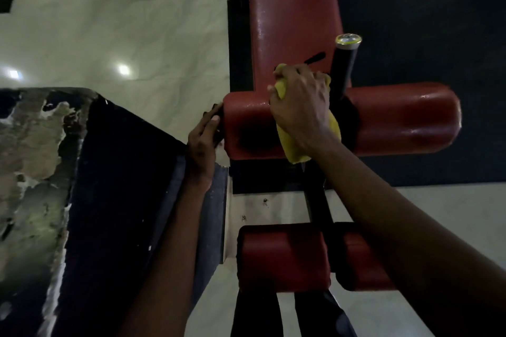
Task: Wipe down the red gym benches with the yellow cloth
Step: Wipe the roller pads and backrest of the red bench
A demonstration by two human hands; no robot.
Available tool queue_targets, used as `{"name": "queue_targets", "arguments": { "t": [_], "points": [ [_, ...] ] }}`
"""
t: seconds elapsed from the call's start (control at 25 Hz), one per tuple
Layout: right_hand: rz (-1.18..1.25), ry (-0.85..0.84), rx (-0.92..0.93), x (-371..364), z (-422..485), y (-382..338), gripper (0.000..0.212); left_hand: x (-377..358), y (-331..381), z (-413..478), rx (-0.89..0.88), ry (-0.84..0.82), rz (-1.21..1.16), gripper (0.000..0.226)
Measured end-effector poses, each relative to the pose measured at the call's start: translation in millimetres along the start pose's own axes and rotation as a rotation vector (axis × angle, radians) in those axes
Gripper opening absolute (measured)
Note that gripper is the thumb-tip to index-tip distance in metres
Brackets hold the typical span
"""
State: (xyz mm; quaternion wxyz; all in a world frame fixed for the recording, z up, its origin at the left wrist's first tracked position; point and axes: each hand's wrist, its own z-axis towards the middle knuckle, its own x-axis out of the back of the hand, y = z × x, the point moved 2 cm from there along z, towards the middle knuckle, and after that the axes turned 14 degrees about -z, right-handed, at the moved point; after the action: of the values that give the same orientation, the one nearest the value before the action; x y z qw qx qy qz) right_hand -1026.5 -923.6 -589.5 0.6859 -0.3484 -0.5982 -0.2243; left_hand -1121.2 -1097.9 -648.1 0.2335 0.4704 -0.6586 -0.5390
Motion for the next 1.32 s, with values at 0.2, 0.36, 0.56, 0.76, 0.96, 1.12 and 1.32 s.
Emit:
{"name": "queue_targets", "arguments": {
  "t": [0.2,0.36,0.56,0.76,0.96,1.12,1.32],
  "points": [
    [0.075,-0.183,0.228,12,-24,15,0.075,2,-9,-11,-0.044,-0.079,0.004,0.037],
    [-0.029,-0.102,0.164,3,-20,19,0.073,0,-7,-8,-0.011,-0.056,-0.020,0.039],
    [0.028,-0.174,0.088,-14,27,-31,0.045,-2,2,-8,0.119,-0.008,-0.122,0.033],
    [0.147,-0.390,0.223,-6,40,-29,0.039,6,-3,-3,0.244,-0.006,-0.145,0.041],
    [0.094,-0.077,-0.020,1,1,4,0.046,5,3,4,0.250,0.020,-0.121,0.057],
    [0.030,-0.219,-0.003,-24,45,-44,0.037,1,8,3,0.256,0.063,-0.123,0.063],
    [0.064,-0.419,0.332,-30,63,-66,0.034,5,8,0,0.300,0.036,-0.182,0.079]
  ]
}}
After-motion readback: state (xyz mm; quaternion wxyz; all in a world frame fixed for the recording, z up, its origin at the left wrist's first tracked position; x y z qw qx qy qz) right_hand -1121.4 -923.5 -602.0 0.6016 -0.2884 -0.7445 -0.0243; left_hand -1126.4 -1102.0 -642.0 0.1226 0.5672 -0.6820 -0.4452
